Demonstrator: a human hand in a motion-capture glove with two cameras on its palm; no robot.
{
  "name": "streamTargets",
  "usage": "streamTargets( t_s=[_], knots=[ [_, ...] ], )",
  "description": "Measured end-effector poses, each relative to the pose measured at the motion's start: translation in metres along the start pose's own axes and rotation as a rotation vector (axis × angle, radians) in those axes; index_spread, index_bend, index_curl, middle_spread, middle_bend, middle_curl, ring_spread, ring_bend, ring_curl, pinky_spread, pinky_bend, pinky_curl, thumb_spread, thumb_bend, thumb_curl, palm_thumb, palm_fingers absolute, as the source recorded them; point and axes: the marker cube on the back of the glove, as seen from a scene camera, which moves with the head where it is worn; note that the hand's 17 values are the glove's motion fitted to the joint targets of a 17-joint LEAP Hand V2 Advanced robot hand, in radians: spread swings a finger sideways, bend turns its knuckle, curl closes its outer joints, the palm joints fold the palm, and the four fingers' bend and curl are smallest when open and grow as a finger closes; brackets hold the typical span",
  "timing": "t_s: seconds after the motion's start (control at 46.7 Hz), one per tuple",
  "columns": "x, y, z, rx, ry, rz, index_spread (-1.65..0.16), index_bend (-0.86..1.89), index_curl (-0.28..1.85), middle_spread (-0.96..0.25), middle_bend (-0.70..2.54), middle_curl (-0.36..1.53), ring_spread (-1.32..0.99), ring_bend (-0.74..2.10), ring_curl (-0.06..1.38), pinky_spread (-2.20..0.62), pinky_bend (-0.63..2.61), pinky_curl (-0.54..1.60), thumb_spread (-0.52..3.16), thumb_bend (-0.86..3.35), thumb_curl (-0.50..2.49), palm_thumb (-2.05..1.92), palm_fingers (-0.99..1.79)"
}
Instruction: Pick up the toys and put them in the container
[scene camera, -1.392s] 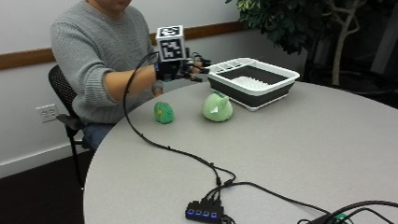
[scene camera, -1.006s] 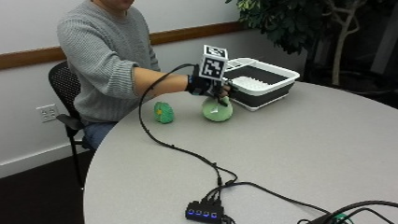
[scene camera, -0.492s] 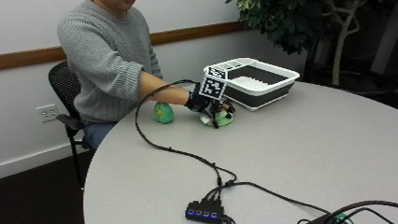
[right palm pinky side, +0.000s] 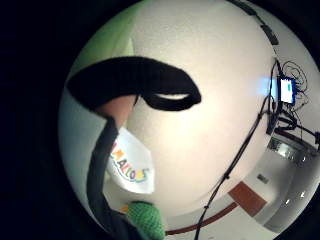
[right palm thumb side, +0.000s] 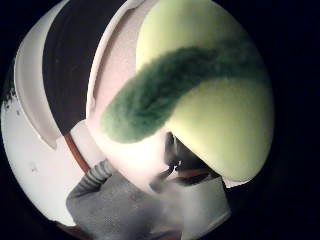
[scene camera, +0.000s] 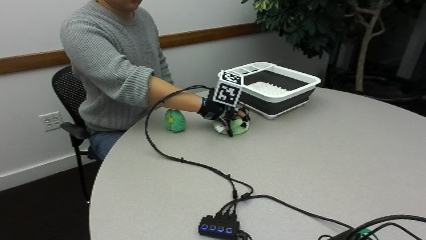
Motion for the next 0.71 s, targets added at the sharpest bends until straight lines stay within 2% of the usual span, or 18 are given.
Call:
streamTargets(
  t_s=[0.171,0.278,0.343,0.535,0.707],
  knots=[
    [-0.001,0.0,-0.006,0.118,-0.006,-0.004,-0.37,0.2,0.26,-0.17,0.25,0.29,-0.22,0.53,0.28,-0.1,1.2,0.34,1.44,0.04,0.35,0.28,0.17],
    [-0.007,0.002,-0.032,0.239,-0.011,0.0,-0.38,0.16,0.25,-0.21,0.36,0.33,-0.32,0.7,0.31,-0.22,1.15,0.3,1.47,0.12,0.41,0.43,0.54],
    [-0.004,0.005,-0.065,0.319,-0.015,0.019,-0.39,0.22,0.28,-0.24,0.43,0.37,-0.37,0.78,0.34,-0.29,1.14,0.31,1.36,0.16,0.48,0.57,0.78],
    [0.026,0.029,-0.179,0.483,-0.074,0.036,-0.43,0.39,0.41,-0.29,0.56,0.46,-0.47,0.82,0.41,-0.36,1.02,0.33,1.14,0.14,0.6,0.65,0.88],
    [0.035,0.031,-0.196,0.488,-0.064,0.036,-0.44,0.45,0.49,-0.31,0.61,0.52,-0.52,0.83,0.45,-0.38,1.01,0.35,0.99,0.12,0.69,0.67,0.85]
  ],
)
